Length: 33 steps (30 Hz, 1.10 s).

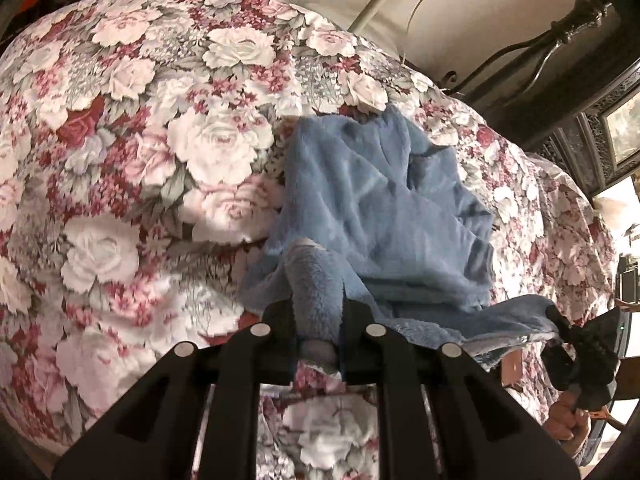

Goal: Fold small clothes

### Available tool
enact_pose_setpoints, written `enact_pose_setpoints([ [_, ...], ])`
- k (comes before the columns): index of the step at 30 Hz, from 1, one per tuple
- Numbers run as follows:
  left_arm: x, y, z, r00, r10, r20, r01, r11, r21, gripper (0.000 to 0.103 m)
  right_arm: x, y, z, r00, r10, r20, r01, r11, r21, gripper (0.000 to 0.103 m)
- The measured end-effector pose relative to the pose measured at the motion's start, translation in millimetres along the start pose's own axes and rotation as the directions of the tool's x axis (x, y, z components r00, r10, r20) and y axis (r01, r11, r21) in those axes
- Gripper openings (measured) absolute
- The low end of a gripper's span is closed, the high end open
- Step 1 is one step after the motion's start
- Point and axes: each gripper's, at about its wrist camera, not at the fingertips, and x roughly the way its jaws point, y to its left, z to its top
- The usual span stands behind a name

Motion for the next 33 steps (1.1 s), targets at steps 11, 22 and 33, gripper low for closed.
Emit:
enact_pose_setpoints([
  [11, 30.6, -9.5, 53.4, 1.0, 0.021, 0.01, -0.02, 1.0, -0.021, 0.013, 35.4, -0.4, 49.9, 0.999, -0.048, 0.021, 0.048, 0.999, 0.007, 0.015],
  [22, 72.9, -12.8, 109.6, 1.0, 0.017, -0.005, -0.017, 0.996, -0.092, 0.014, 82.9, -1.7, 100.6, 0.997, -0.077, 0.029, 0.077, 0.997, 0.024, 0.015],
  [33, 127.0, -15.4, 141.9, 0.999, 0.031, -0.036, -0.035, 0.992, -0.12, 0.023, 128.3, -42.8, 129.6, 0.997, -0.075, 0.02, 0.072, 0.989, 0.128, 0.017],
])
